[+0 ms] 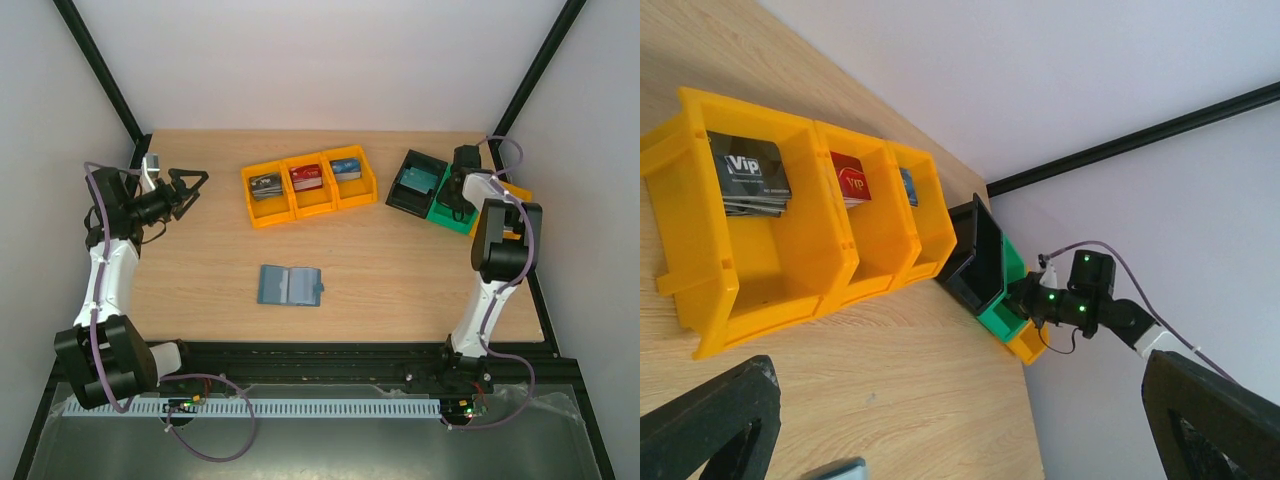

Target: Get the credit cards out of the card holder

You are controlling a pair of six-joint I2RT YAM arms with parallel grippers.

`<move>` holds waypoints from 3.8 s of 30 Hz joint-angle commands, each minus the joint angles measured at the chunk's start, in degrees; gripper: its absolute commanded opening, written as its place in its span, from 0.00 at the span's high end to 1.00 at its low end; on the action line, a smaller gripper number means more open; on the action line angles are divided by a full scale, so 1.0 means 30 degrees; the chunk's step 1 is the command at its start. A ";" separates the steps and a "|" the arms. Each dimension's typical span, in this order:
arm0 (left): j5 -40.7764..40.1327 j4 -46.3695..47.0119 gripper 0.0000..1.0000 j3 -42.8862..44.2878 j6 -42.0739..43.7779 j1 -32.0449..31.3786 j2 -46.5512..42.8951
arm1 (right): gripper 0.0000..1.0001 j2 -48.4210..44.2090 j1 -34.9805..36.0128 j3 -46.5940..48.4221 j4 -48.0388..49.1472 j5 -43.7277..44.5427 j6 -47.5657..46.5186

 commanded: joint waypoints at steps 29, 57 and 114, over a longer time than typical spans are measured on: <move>-0.2094 -0.0124 0.01 -0.1885 -0.0186 0.0576 -0.0178 | 0.91 -0.2746 0.2531 0.0589 0.3005 0.4296 0.0150; -0.8113 -0.0985 0.04 -0.7335 0.4124 -1.0132 -0.0605 | 0.66 -1.0410 1.7816 -0.9373 0.3371 -0.4512 0.2662; 0.0341 -1.6425 0.98 0.7918 2.0122 -1.2593 0.0032 | 0.16 -1.6059 1.6652 -1.2443 1.4327 -1.2821 0.0042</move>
